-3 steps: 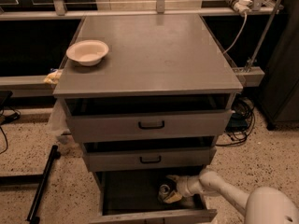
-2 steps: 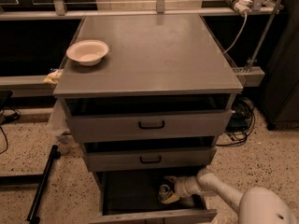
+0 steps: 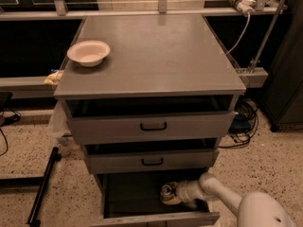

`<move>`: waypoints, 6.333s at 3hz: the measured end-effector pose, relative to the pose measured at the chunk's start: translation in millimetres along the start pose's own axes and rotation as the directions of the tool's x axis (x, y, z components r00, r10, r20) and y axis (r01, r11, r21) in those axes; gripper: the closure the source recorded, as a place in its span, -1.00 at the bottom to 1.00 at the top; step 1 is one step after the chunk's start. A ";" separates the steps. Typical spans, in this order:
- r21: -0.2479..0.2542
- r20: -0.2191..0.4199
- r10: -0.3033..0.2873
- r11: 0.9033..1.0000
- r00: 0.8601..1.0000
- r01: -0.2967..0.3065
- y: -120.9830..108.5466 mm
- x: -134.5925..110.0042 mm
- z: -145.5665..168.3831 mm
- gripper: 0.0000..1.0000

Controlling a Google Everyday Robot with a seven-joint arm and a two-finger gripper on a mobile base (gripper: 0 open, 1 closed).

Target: Pick 7up can from bottom drawer and place on counter

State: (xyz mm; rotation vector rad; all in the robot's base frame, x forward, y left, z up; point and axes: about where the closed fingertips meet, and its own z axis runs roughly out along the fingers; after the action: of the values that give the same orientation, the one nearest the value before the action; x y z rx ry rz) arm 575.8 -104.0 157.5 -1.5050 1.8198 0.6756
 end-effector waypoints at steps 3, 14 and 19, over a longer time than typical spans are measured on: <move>0.032 -0.037 -0.029 0.999 0.999 0.031 9.9 -67.2 -66.5 1.00; 0.140 0.115 0.027 0.989 0.993 -0.043 15.9 -301.7 -277.7 1.00; 0.182 0.030 0.034 0.982 0.999 -0.039 -40.5 -468.6 -405.8 1.00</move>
Offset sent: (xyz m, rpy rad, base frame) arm -0.0261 -0.0071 0.0929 -0.0021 -0.0431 0.0098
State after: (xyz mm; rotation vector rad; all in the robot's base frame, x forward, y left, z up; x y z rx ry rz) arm 597.3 -120.3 778.2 -1.3393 1.8391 0.5276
